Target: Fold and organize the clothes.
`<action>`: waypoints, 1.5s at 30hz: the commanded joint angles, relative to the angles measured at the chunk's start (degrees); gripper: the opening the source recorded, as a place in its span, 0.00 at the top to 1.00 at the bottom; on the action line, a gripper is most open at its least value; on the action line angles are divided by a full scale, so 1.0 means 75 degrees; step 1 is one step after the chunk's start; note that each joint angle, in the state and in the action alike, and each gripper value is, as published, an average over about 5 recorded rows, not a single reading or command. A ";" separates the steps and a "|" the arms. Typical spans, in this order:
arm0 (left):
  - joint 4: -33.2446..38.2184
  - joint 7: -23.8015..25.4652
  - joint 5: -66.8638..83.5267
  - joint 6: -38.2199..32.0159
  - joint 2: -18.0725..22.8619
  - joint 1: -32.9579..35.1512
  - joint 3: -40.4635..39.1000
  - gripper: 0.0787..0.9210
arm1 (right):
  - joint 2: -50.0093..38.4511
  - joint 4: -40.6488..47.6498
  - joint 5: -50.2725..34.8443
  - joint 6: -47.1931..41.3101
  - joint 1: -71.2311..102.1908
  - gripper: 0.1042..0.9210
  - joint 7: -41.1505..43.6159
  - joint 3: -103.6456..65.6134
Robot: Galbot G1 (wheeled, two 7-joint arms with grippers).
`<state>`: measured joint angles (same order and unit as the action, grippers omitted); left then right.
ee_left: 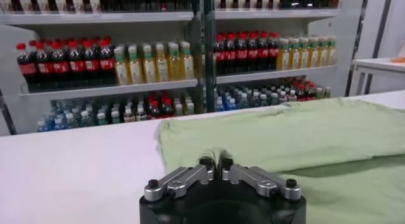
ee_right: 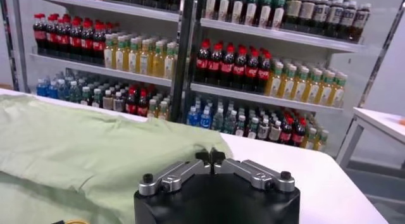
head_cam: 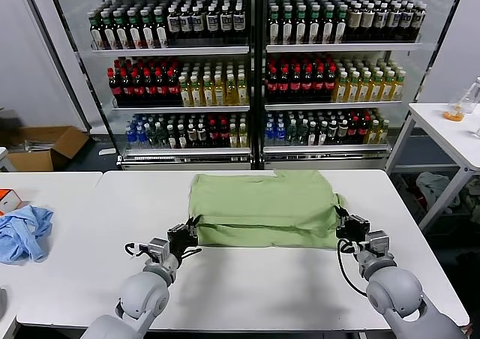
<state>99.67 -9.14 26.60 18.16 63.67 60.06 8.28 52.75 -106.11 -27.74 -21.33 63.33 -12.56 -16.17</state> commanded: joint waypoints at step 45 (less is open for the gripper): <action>-0.0107 0.0033 0.0385 0.0656 0.0147 0.0502 0.0252 0.70 | 0.0411 -0.0186 -0.1652 -0.1426 0.1200 0.70 -0.0666 -0.0737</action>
<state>98.99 -8.90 28.42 22.35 64.67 63.65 10.17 55.58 -107.98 -38.24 -30.51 72.29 -16.95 -21.88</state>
